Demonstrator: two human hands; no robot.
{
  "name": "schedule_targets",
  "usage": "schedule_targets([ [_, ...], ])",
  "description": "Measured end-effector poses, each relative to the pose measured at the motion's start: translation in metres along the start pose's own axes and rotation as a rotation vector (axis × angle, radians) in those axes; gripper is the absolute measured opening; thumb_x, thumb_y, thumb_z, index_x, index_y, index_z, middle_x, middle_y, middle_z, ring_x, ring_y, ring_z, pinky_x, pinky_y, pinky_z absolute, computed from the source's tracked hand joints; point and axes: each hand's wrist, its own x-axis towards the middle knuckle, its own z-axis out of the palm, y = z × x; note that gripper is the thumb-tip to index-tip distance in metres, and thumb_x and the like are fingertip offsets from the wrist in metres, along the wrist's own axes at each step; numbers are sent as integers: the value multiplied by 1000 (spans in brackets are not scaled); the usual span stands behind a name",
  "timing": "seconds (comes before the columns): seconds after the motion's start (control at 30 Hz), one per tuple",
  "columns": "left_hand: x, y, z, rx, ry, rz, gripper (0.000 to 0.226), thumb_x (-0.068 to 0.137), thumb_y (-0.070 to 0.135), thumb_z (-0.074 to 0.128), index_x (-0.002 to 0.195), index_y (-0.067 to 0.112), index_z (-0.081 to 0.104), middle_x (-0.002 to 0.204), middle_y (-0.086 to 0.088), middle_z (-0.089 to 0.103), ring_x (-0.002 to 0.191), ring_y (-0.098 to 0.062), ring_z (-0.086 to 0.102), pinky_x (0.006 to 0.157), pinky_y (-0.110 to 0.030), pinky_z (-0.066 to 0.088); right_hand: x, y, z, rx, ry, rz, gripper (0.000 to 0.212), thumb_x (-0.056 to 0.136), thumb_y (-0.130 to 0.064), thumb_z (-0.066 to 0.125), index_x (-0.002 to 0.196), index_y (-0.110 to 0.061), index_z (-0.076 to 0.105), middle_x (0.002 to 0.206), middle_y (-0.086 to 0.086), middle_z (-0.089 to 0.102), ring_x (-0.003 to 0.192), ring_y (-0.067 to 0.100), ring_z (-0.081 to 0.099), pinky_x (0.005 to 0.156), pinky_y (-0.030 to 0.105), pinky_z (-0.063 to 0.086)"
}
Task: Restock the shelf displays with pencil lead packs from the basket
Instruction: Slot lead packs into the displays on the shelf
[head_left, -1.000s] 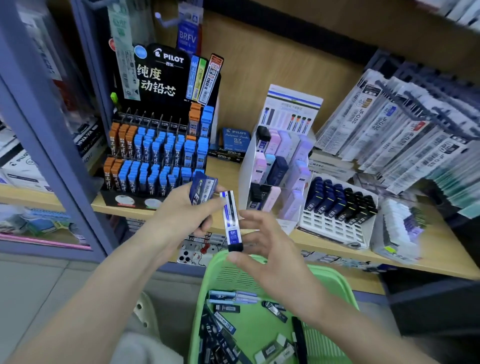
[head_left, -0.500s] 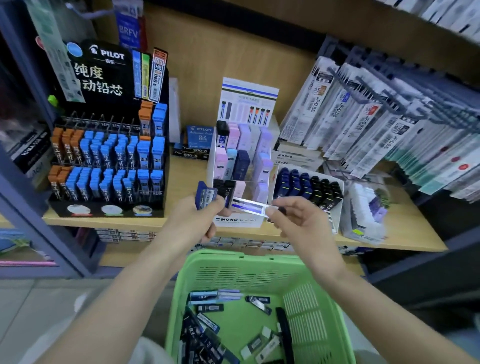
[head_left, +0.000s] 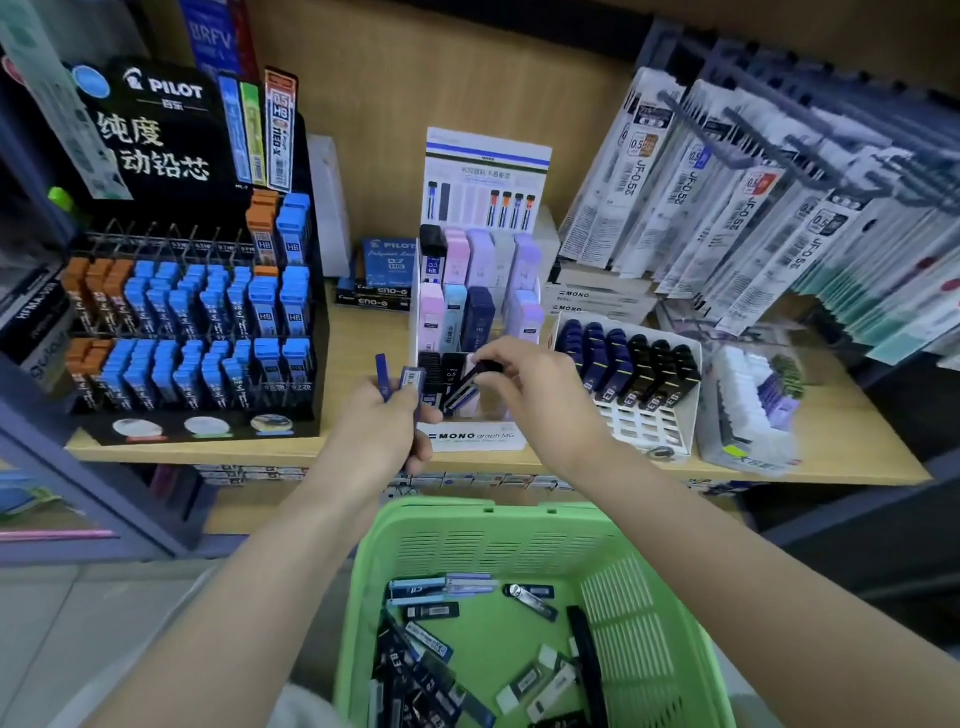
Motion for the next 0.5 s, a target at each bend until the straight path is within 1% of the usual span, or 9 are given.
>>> schedule_targets([
  [0.07, 1, 1, 0, 0, 2, -4, 17, 103, 14, 33, 105, 0, 44, 62, -6, 50, 27, -6, 37, 32, -15, 31, 5, 0, 7, -51, -66, 3, 21, 94, -12, 53, 113, -12, 63, 107, 5, 66, 95, 21, 61, 86, 37, 49],
  [0.17, 0, 3, 1, -19, 2, -6, 16, 103, 13, 33, 105, 2, 44, 62, -6, 50, 26, -5, 37, 31, -14, 31, 13, -1, 14, -132, -155, -21, 25, 95, -11, 50, 117, -12, 62, 110, 7, 61, 95, 25, 59, 83, 38, 48],
  [0.2, 0, 4, 1, -22, 2, -7, 15, 103, 13, 34, 103, 3, 44, 63, -6, 51, 27, -5, 38, 32, -14, 31, 15, -2, 16, -160, -174, -33, 26, 95, -11, 50, 118, -12, 62, 110, 7, 58, 96, 26, 58, 83, 38, 47],
  [0.27, -1, 4, 2, -44, -6, -8, 14, 103, 14, 34, 94, 10, 44, 68, -5, 55, 30, -6, 40, 33, -16, 33, 19, -4, 18, -217, -194, -62, 27, 95, -11, 50, 119, -11, 61, 112, 6, 53, 96, 27, 56, 83, 38, 46],
  [0.33, -1, 4, 1, -78, -15, -16, 17, 102, 14, 35, 87, 15, 42, 72, -4, 57, 32, -7, 43, 34, -18, 35, 20, -4, 19, -268, -191, -91, 26, 95, -10, 50, 120, -10, 58, 113, 6, 50, 94, 29, 57, 81, 41, 48],
  [0.4, -2, 6, 1, -126, -23, -27, 16, 102, 13, 36, 87, 15, 42, 72, -5, 58, 34, -8, 46, 35, -18, 38, 18, -4, 20, -307, -152, -128, 22, 95, -11, 51, 117, -10, 54, 114, 6, 49, 89, 32, 59, 75, 44, 49],
  [0.43, -3, 6, 1, -148, -29, -34, 16, 102, 13, 36, 88, 15, 42, 72, -6, 58, 35, -8, 48, 36, -19, 40, 18, -3, 20, -323, -122, -142, 21, 94, -12, 51, 116, -10, 53, 114, 6, 48, 87, 31, 59, 71, 44, 50],
  [0.5, -4, 8, 0, -192, -42, -52, 15, 102, 13, 36, 89, 13, 44, 72, -7, 59, 36, -9, 51, 38, -19, 45, 17, -1, 21, -364, -70, -148, 23, 94, -15, 52, 117, -10, 53, 117, 5, 46, 89, 28, 59, 66, 38, 47],
])
